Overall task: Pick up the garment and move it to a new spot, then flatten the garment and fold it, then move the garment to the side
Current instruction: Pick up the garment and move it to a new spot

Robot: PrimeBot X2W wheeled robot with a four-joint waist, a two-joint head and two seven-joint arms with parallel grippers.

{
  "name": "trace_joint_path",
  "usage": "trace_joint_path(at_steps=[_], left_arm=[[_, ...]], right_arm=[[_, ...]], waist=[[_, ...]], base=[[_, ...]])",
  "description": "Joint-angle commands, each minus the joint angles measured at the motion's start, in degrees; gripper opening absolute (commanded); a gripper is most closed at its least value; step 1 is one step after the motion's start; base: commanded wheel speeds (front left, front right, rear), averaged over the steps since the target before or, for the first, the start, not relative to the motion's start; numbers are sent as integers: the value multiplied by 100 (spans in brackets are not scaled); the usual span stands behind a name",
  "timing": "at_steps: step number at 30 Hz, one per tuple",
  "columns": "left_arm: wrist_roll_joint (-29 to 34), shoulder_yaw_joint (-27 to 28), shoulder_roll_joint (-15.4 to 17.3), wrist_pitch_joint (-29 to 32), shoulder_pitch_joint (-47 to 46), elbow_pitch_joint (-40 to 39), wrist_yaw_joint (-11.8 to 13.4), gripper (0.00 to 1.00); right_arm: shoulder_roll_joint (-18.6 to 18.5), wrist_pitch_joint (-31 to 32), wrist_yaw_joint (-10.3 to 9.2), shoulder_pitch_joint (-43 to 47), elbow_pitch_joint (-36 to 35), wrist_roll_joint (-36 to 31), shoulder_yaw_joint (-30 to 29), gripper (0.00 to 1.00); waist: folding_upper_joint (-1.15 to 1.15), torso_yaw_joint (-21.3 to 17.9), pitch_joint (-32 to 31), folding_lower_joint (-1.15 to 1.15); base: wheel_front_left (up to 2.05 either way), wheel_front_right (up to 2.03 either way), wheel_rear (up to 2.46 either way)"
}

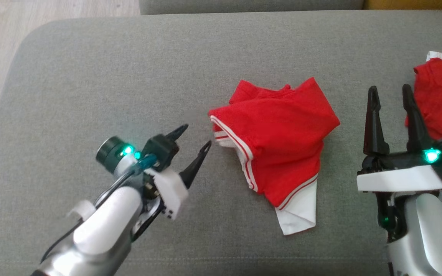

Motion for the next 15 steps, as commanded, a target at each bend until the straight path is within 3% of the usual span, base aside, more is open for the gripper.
trace_joint_path(at_steps=[1,7,15], left_arm=[[-75,189,240,14,-169,-209,-39,100],[-218,193,641,128,52,-368,-130,100],[-596,1144,787,-602,359,-939,769,100]], right_arm=[[-9,-7,37,-47,-162,42,115,100],[-9,-12,37,-23,-155,44,77,100],[-9,-26,37,61,-156,78,138,100]], waist=[[0,-1,-17,0],[0,46,-60,0],[0,121,-117,0]], base=[[0,0,0],[0,0,0],[0,0,0]])
